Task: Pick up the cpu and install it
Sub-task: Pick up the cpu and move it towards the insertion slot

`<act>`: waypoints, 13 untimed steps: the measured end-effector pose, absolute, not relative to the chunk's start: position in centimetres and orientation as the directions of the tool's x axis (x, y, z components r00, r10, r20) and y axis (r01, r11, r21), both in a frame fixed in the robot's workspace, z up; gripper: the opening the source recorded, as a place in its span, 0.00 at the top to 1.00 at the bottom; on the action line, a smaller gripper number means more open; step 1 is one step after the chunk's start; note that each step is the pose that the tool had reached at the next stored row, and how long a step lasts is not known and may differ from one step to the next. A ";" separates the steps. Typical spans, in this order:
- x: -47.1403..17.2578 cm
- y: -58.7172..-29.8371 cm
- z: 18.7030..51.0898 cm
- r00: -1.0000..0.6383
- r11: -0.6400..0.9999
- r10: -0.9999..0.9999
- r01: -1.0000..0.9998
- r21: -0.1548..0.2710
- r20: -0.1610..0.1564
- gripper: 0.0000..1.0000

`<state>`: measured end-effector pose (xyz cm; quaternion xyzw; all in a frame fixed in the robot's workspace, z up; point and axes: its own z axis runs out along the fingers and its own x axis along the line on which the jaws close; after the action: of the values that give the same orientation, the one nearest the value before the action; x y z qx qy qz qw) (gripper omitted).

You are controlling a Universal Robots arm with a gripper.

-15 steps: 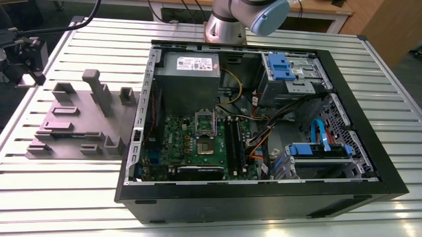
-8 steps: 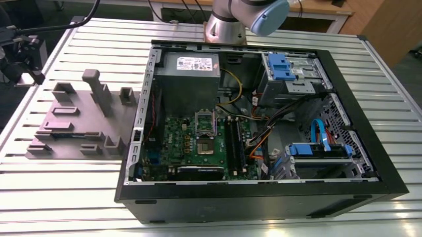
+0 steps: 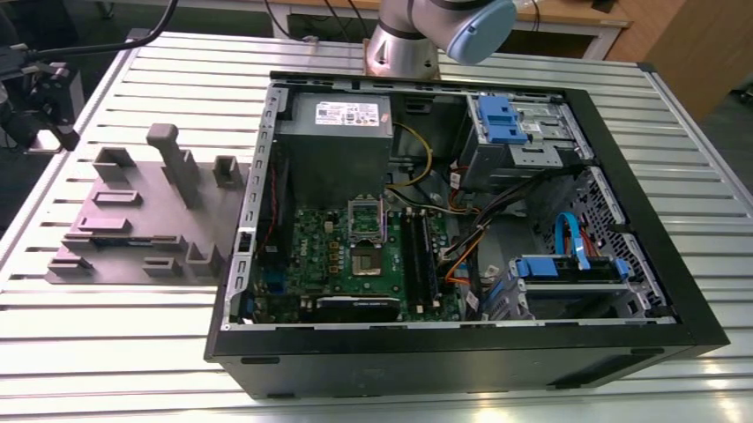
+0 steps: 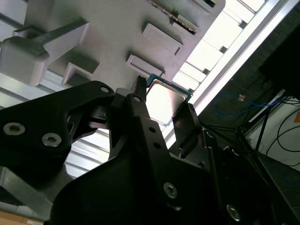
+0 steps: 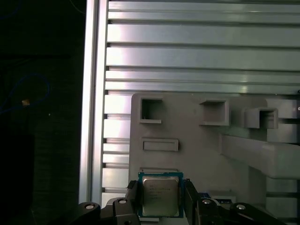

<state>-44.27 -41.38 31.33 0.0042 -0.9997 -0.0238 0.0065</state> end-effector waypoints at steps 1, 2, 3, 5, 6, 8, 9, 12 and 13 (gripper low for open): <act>-44.3 -41.4 31.3 -1.000 0.999 -0.009 -0.008 0.047 0.013 0.53; -44.3 -41.4 31.4 -1.000 0.999 -0.009 -0.008 0.047 0.013 0.53; -44.3 -41.4 31.4 -1.000 0.999 -0.009 -0.008 0.047 0.013 0.53; -44.3 -41.4 31.4 -1.000 0.999 -0.009 -0.008 0.046 0.013 0.53; -44.3 -41.4 31.4 -1.000 0.999 -0.009 -0.008 0.045 0.013 0.53; -44.3 -41.4 31.5 -1.000 0.999 -0.009 -0.008 0.045 0.013 0.53; -44.3 -41.4 31.5 -1.000 0.999 -0.009 -0.008 0.045 0.013 0.53; -44.3 -41.4 31.6 -1.000 0.999 -0.009 -0.008 0.045 0.013 0.53; -44.3 -41.4 31.6 -1.000 0.999 -0.009 -0.008 0.044 0.013 0.53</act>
<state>-44.27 -41.38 31.64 0.0042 -0.9997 -0.0221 0.0066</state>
